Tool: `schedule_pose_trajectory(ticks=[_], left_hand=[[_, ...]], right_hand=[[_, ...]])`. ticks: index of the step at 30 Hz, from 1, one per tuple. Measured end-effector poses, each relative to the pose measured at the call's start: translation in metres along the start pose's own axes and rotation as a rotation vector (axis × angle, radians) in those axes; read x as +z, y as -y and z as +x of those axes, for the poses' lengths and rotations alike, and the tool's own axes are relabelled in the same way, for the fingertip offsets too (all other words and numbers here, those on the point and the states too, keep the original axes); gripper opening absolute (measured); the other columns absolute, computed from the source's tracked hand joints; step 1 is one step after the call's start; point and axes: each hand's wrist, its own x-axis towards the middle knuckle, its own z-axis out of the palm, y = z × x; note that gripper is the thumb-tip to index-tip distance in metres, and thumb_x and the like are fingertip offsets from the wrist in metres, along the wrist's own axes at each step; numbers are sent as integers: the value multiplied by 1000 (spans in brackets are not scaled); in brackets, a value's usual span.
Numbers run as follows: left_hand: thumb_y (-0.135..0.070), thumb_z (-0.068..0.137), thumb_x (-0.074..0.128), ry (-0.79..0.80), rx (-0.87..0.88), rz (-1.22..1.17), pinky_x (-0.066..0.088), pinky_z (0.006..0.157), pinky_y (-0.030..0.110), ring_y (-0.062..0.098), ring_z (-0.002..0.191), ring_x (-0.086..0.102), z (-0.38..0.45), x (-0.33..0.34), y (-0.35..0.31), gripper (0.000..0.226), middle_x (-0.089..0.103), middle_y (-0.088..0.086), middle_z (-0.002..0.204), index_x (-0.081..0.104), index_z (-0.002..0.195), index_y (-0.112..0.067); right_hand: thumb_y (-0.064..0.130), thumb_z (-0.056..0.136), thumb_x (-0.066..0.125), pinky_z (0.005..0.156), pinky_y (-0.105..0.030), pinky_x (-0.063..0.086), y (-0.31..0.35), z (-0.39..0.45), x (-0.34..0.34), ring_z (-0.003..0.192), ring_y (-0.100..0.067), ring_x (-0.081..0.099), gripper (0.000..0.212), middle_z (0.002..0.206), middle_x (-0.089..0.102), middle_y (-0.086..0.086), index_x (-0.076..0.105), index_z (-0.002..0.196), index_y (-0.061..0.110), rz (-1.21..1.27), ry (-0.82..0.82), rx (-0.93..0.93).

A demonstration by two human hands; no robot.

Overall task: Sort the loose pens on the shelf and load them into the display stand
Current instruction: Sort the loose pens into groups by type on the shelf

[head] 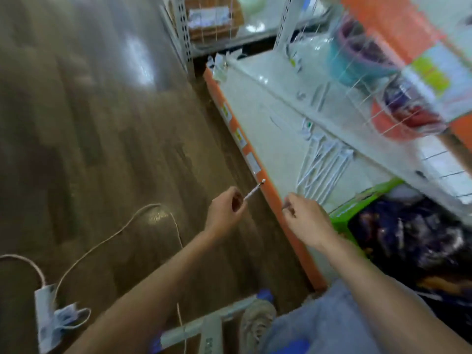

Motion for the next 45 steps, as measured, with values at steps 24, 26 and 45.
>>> schedule_pose_trajectory(ticks=[24,26,45], left_hand=[[-8,84,61,120,1056,48,46,66,27,16,69,56,-159,-1,-343,9,61,0,76,58,91,-12],[-4,83,57,161,1039,144,46,67,30,20,74,57,-160,15,-356,13,60,2,80,58,94,-10],[-57,76,46,343,1153,422,39,81,28,12,90,45,-120,148,-411,42,48,-6,91,60,86,-19]], right_hand=[[29,94,56,63,-36,42,-46,-240,-241,56,-18,52,32,62,59,-7,58,78,2,773,-738,98],[26,96,52,59,-36,41,-69,-246,-247,55,-18,51,28,63,58,-5,57,83,2,849,-772,124],[20,90,62,64,-28,45,-223,-249,-227,73,-20,57,20,84,60,-9,50,101,7,796,-786,517]])
